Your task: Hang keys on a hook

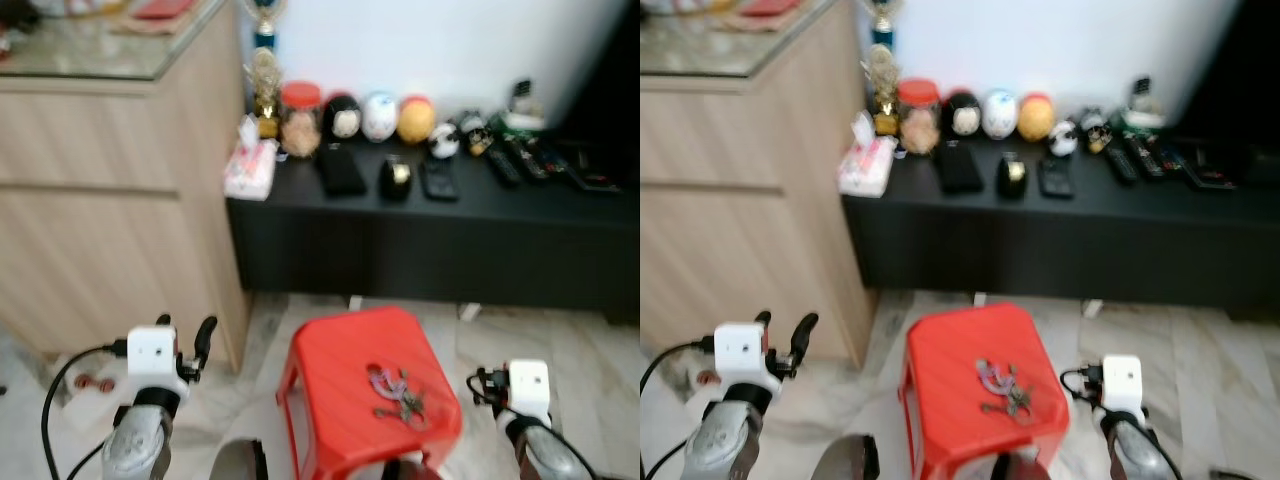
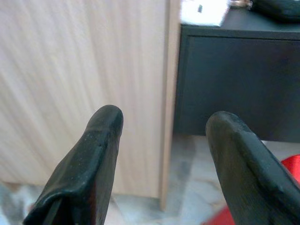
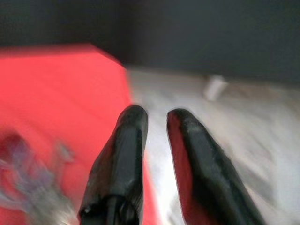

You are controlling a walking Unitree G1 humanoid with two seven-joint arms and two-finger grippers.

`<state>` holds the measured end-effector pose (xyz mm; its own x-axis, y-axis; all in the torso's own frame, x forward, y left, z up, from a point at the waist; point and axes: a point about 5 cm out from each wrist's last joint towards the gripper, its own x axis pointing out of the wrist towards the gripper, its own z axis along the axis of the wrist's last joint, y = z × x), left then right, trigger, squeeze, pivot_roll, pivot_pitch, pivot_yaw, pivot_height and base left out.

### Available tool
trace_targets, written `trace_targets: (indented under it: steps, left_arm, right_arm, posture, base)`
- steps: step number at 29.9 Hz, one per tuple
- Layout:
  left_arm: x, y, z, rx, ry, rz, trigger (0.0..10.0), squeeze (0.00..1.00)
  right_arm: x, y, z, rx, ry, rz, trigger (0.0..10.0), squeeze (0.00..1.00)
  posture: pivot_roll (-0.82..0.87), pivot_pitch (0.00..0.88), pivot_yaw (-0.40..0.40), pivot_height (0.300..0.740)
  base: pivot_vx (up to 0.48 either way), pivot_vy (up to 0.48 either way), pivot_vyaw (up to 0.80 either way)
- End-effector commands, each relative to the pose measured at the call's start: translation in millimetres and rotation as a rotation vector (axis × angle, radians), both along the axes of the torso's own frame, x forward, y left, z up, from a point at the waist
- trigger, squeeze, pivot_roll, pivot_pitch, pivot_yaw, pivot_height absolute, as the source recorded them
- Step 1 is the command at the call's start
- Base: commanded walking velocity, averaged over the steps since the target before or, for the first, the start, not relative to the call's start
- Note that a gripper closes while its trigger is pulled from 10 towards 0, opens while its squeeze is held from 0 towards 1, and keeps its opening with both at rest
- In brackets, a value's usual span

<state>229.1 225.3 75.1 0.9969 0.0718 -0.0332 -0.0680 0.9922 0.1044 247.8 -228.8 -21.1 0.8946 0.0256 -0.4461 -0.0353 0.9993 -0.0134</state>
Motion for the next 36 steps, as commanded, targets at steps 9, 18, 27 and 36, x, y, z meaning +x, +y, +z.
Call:
trace_targets:
  steps: [9, 18, 27, 36]
  left_arm:
    - [-2.7, -5.7, -12, -0.029, 0.032, -0.007, 10.0, 0.00]
    - [-6.6, -6.8, -17, -0.035, 0.045, -0.004, 10.0, 0.00]
    - [-7.1, -6.3, -18, -0.034, 0.045, 0.003, 10.0, 0.00]
    - [-7.0, -8.0, -17, -0.039, 0.039, 0.010, 10.0, 0.00]
  right_arm:
    - [-5.4, 8.5, -7, -0.020, 0.053, 0.100, 10.0, 0.00]
    - [-7.1, 13.5, -10, -0.023, 0.074, 0.166, 10.0, 0.00]
    - [-1.2, 22.0, -9, -0.049, 0.101, 0.237, 10.0, 0.00]
    - [1.5, 22.3, -9, -0.172, 0.171, 0.376, 10.0, 0.00]
  posture:
    - [0.02, 0.053, -0.075, 0.623]
    - [0.02, 0.060, -0.080, 0.593]
    - [0.02, 0.066, -0.084, 0.568]
    - [0.04, 0.074, -0.094, 0.568]
  base:
    - [0.000, 0.000, 0.00]
    - [0.000, 0.000, 0.00]
    - [0.000, 0.000, 0.00]
    - [0.000, 0.000, 0.00]
